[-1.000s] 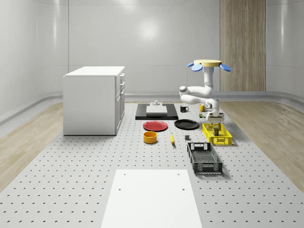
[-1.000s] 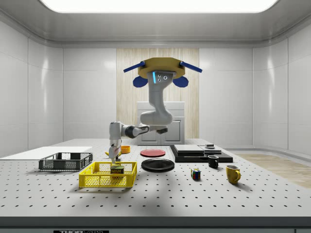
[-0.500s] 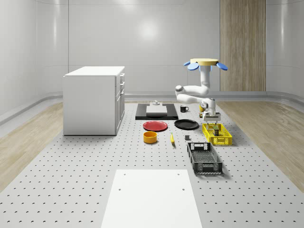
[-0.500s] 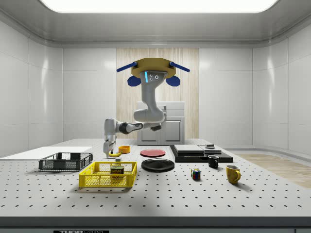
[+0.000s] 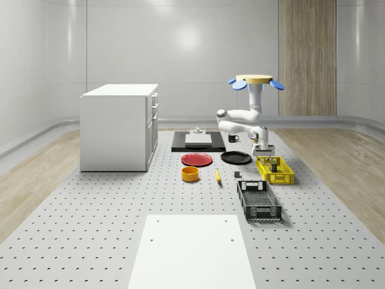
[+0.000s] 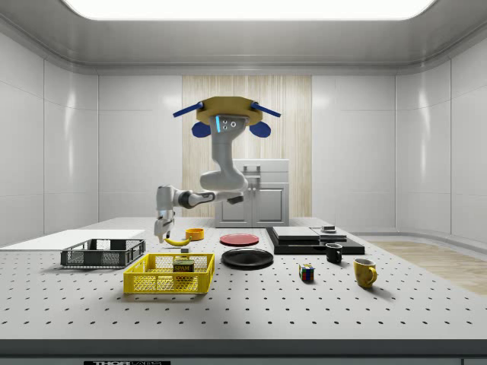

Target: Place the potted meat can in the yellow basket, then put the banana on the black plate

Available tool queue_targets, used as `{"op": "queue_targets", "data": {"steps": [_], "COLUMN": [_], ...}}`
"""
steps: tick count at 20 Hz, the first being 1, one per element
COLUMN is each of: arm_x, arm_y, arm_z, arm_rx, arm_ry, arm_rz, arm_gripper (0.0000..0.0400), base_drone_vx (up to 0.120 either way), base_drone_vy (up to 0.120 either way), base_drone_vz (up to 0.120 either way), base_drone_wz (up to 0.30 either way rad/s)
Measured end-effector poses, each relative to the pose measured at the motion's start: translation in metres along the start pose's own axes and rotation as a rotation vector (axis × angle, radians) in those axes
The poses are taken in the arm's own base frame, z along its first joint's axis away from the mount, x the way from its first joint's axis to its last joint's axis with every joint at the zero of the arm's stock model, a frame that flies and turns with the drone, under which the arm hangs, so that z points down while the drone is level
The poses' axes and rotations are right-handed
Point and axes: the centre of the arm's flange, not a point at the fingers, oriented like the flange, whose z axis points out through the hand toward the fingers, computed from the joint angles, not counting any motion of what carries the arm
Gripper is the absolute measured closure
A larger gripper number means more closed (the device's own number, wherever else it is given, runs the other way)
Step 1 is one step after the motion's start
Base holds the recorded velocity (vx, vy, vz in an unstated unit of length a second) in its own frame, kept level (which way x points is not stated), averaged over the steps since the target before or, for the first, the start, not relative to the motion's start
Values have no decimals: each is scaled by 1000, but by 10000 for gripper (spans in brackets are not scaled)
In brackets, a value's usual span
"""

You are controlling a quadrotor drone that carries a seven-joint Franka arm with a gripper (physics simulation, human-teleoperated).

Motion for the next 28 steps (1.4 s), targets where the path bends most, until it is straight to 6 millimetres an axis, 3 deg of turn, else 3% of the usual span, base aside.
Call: {"op": "queue_targets", "data": {"steps": [7, 14, 21, 28], "arm_x": [0, 0, 0, 0], "arm_y": [0, 0, 0, 0], "arm_z": [0, 0, 0, 0], "arm_rx": [0, 0, 0, 0], "arm_ry": [0, 0, 0, 0], "arm_rz": [0, 0, 0, 0], "arm_gripper": [0, 0, 0, 0], "base_drone_vx": [114, 0, 0, 0], "base_drone_vy": [-120, -120, -120, -120], "base_drone_vz": [0, 0, -114, 0], "base_drone_wz": [0, 0, 0, 0]}}
